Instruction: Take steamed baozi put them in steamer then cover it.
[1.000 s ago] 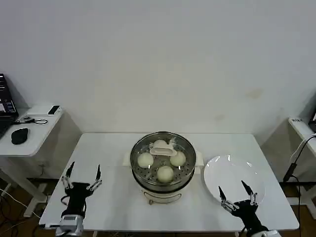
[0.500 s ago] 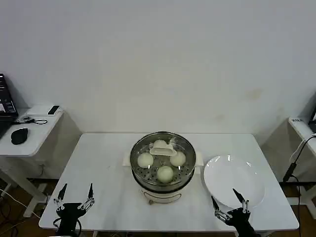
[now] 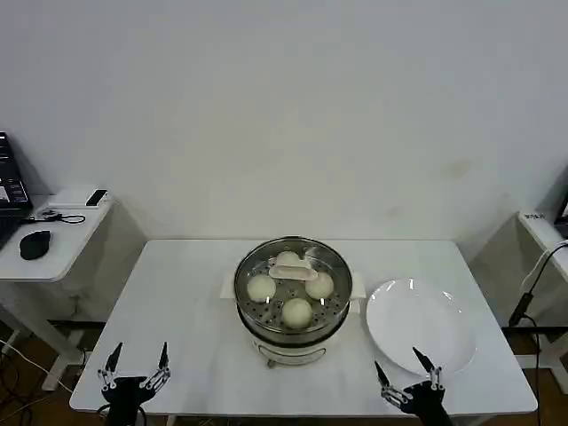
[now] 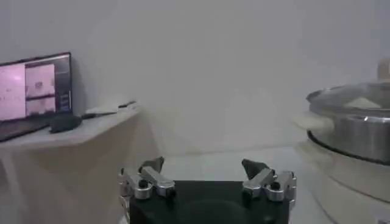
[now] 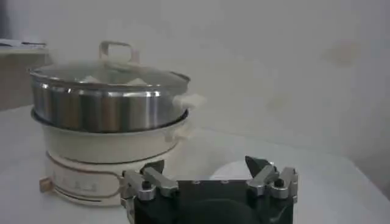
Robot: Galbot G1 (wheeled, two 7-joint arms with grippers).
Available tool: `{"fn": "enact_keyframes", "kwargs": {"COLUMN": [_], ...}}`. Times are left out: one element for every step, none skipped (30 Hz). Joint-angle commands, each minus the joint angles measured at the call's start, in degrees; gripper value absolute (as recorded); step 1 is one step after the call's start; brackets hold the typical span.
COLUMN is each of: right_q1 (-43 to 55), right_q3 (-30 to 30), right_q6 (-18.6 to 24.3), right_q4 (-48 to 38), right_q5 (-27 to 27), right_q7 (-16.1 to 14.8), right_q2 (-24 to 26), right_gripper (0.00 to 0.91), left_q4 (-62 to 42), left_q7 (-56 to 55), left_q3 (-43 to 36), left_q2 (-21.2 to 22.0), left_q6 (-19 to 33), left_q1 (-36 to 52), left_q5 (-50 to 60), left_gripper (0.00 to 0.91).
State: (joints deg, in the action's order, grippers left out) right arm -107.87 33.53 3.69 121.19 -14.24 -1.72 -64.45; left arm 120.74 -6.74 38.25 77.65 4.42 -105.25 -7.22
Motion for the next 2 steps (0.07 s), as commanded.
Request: {"fn": "enact_keyframes", "kwargs": {"right_q1": [-0.3,-0.4], "right_q3": [-0.6,-0.7], "right_q6": [-2.3,-2.3], "right_q4": [0.7,0.8], "right_q5": [1.3,1.9], "right_q7": [0.5,0.5], "right_q2": [-0.3,-0.5], "right_gripper": [0.907,0.907], "left_q4": [-0.5,-0.3], "left_q7": [0.8,0.9], "left_q3": [-0.3,-0.3], "left_q2": [0.2,0.3], "left_q6": [0.1,0.2], "left_q1": [-0.9,-0.9], "left_q5": [-0.3,0.1], "left_gripper": [0.907,0.907]}}
